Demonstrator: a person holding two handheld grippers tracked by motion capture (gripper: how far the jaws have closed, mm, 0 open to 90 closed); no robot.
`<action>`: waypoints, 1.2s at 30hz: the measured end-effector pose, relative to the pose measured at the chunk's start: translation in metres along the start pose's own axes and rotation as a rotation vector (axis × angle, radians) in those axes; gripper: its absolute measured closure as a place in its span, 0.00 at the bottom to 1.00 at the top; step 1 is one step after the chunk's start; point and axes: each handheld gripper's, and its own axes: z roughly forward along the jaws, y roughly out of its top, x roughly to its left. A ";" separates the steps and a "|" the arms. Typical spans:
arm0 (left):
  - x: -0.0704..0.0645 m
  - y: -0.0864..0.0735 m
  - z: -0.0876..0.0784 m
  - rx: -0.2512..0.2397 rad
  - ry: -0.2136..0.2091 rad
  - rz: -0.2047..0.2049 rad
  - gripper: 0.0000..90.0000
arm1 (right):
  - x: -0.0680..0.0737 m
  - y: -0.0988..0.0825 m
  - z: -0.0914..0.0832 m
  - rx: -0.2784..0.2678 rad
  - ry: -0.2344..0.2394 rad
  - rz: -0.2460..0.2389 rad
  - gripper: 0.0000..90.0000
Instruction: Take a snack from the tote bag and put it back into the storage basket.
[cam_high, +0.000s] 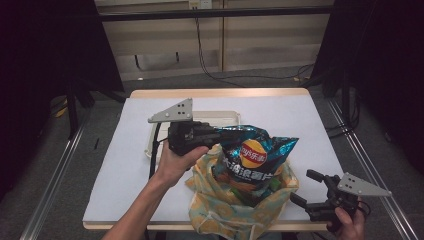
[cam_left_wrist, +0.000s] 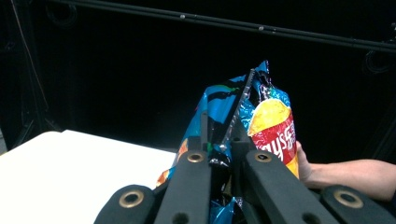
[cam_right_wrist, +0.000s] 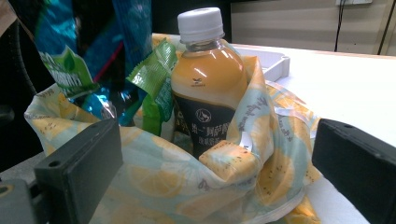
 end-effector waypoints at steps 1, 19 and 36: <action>0.000 0.002 0.000 -0.003 -0.001 0.005 1.00 | 0.000 0.000 0.000 0.000 0.004 0.002 0.01; 0.001 0.015 -0.016 -0.063 0.020 -0.001 1.00 | 0.000 0.000 -0.001 0.003 0.007 0.003 0.01; 0.010 0.031 -0.035 -0.083 0.085 0.015 1.00 | -0.002 0.000 -0.002 0.004 0.008 -0.002 0.01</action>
